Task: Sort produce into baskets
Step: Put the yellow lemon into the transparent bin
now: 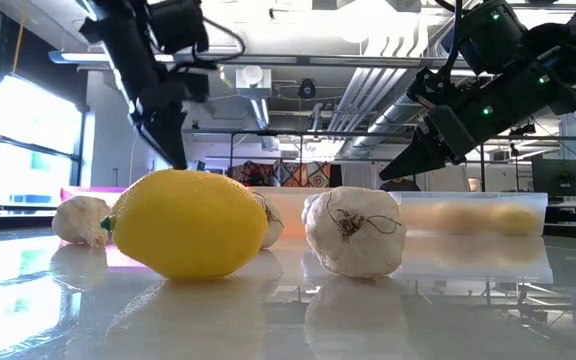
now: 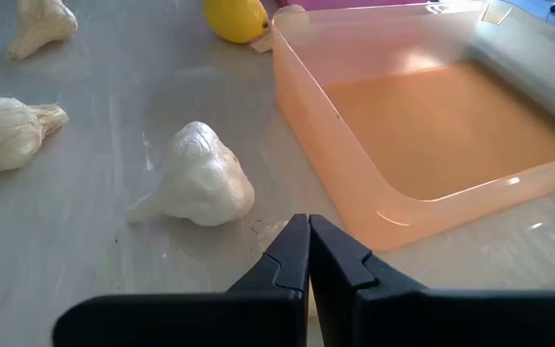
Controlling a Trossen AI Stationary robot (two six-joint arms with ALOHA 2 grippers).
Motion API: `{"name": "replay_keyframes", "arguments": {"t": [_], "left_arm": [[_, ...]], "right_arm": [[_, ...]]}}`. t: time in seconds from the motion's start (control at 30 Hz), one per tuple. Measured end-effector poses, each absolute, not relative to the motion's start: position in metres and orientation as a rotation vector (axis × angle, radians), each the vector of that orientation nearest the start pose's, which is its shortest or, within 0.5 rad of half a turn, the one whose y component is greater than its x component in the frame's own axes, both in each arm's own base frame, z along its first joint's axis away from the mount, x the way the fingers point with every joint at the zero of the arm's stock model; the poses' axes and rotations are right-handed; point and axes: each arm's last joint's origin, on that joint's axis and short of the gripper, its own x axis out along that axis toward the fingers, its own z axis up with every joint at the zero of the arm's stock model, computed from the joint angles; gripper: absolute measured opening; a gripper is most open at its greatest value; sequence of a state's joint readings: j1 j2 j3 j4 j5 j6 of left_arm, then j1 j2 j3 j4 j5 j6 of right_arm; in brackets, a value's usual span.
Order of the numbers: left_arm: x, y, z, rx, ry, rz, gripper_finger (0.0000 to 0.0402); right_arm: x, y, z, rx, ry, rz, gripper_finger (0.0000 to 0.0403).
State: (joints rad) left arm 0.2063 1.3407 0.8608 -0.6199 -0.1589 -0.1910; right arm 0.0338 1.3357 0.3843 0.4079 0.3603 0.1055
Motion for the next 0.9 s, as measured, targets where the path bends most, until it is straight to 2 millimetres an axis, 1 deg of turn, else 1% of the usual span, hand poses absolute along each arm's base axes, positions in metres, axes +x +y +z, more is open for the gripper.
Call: {"name": "replay_keyframes", "arguments": {"t": [0.1, 0.13, 0.17, 0.2, 0.3, 0.47, 0.57, 0.63, 0.77, 0.9], "left_arm": [[0.245, 0.052, 0.223, -0.155, 1.075, 0.395, 0.0035], [0.245, 0.052, 0.224, -0.145, 1.080, 0.369, 0.0018], [0.246, 0.051, 0.224, -0.144, 1.083, 0.352, 0.0010], [0.245, 0.050, 0.223, -0.145, 1.084, 0.351, 0.0013], [0.246, 0.051, 0.222, -0.173, 1.084, 0.387, 0.0056], [0.246, 0.052, 0.222, -0.258, 1.058, 0.494, 0.0156], [0.245, 0.052, 0.222, -0.267, 1.060, 0.509, 0.0210], [0.246, 0.052, 0.220, -0.271, 1.067, 0.514, 0.0238], [0.248, 0.054, 0.212, -0.269, 1.109, 0.524, 0.0271], [0.250, 0.059, 0.202, -0.225, 1.169, 0.561, 0.0278]], "right_arm": [[0.231, -0.002, 0.147, -0.004, 0.518, -0.345, 0.0000], [0.231, -0.002, 0.147, -0.004, 0.518, -0.344, 0.0000], [0.231, -0.002, 0.147, -0.004, 0.518, -0.344, 0.0000], [0.231, -0.002, 0.147, -0.004, 0.518, -0.344, 0.0000], [0.231, -0.002, 0.146, -0.003, 0.519, -0.344, 0.0000], [0.231, -0.002, 0.146, -0.003, 0.525, -0.345, 0.0000], [0.231, -0.002, 0.146, -0.003, 0.525, -0.344, 0.0000], [0.231, -0.002, 0.146, -0.001, 0.525, -0.344, 0.0000], [0.231, -0.002, 0.146, 0.005, 0.525, -0.345, 0.0000], [0.231, -0.002, 0.146, 0.005, 0.527, -0.344, 0.0000]]}}
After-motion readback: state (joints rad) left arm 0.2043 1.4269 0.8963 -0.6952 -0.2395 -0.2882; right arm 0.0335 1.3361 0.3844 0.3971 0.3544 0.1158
